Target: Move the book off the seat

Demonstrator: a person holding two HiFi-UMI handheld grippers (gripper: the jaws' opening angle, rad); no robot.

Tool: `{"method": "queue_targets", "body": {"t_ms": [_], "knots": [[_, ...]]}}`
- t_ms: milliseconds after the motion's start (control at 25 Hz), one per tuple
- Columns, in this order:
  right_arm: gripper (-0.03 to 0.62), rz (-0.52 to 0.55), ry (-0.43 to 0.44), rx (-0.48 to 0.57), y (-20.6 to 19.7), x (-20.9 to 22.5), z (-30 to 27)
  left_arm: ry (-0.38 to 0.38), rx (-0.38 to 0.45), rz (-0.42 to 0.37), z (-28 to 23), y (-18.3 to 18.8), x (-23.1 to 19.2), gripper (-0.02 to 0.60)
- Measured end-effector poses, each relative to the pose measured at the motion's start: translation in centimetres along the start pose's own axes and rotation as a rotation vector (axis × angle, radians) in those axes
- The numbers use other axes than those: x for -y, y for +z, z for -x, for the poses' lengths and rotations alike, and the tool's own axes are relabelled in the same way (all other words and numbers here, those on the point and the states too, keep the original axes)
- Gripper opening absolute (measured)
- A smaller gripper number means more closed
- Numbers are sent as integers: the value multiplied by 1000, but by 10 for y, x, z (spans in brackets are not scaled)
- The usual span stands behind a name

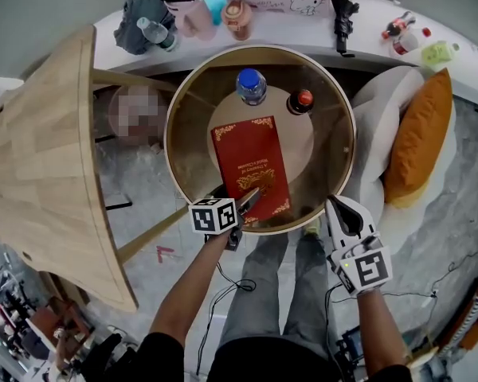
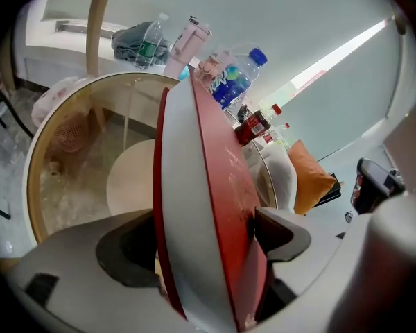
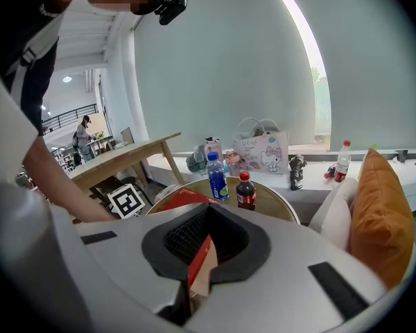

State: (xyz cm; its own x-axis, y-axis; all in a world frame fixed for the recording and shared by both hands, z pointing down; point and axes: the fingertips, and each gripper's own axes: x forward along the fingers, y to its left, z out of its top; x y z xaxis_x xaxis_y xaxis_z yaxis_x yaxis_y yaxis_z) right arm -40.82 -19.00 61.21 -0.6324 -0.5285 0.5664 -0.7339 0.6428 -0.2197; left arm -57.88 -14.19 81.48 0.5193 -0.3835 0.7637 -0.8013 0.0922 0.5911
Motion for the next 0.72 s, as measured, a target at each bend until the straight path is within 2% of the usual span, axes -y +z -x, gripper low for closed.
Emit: {"method": "queue_targets", "body": {"t_ms": [160,320,400,560,720], "knots": [[6,3,4,1,-4,-6,-1,63,14,-2,3,-3,-13,427],[6,5,11,-25,-11,-12,2,196,30,-110,10,-1,-31,428],[6,7,10,-29,-13,-13,4,208,29,-136,11,-2,-33,426],[6,13,6,-29,-13,-11,10,238,61,-139,18,5,-34,425],[6,19,9,-23,-3,-17,14,282,86,-178,45,12,-36,411]]}}
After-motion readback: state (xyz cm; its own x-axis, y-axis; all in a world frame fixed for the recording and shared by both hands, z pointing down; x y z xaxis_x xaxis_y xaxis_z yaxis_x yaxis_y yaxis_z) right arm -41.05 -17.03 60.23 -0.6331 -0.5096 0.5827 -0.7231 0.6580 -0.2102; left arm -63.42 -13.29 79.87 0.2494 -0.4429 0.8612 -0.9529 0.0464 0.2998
